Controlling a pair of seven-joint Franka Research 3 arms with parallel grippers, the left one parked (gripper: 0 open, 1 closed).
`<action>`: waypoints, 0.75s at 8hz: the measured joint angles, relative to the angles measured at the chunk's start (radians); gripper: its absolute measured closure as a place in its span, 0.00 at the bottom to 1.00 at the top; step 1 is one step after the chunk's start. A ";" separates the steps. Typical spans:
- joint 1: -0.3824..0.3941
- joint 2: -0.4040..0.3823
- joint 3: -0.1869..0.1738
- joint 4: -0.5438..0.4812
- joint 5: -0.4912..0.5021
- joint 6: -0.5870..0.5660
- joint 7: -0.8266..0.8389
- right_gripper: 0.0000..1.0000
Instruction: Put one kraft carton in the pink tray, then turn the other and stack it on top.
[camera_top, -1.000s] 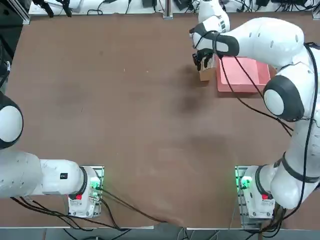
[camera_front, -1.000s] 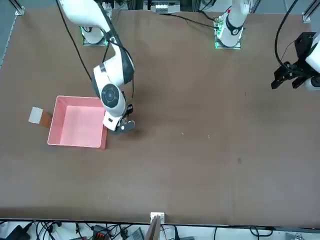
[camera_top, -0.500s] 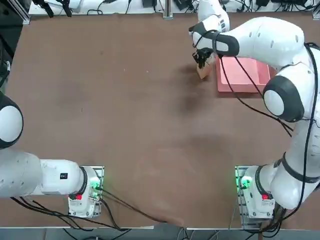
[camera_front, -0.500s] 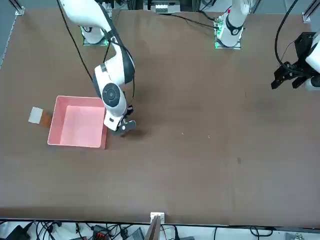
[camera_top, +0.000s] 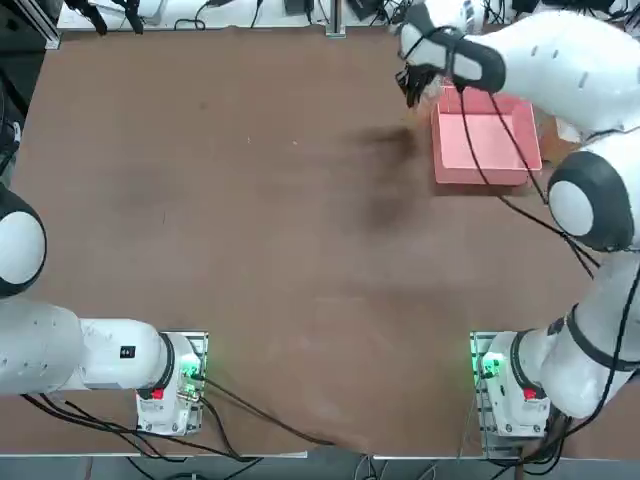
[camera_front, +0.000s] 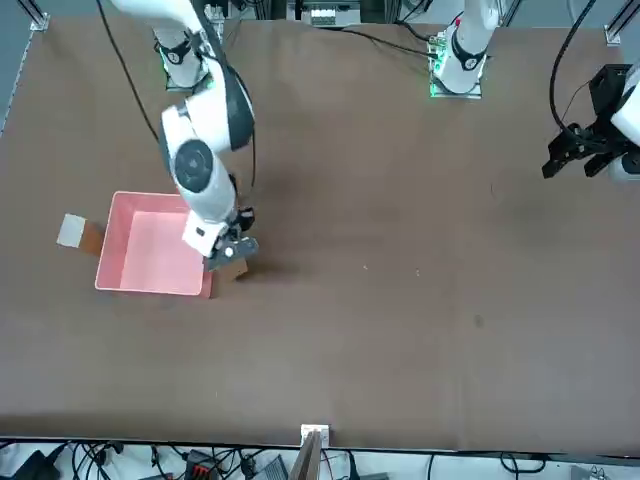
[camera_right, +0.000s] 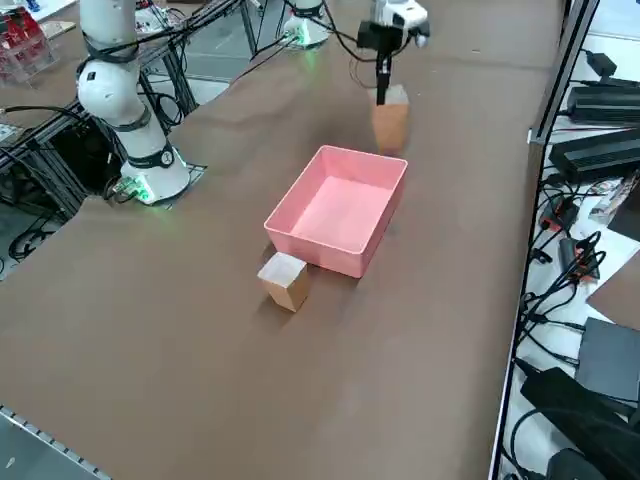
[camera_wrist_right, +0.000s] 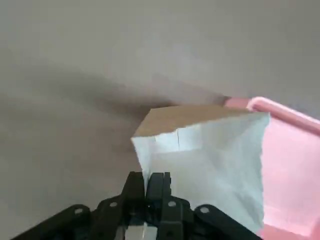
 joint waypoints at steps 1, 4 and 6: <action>-0.021 -0.043 -0.005 0.002 -0.001 -0.060 -0.067 0.98; -0.149 -0.148 -0.012 -0.003 -0.033 -0.248 -0.449 0.98; -0.256 -0.210 -0.016 -0.068 -0.054 -0.268 -0.735 0.98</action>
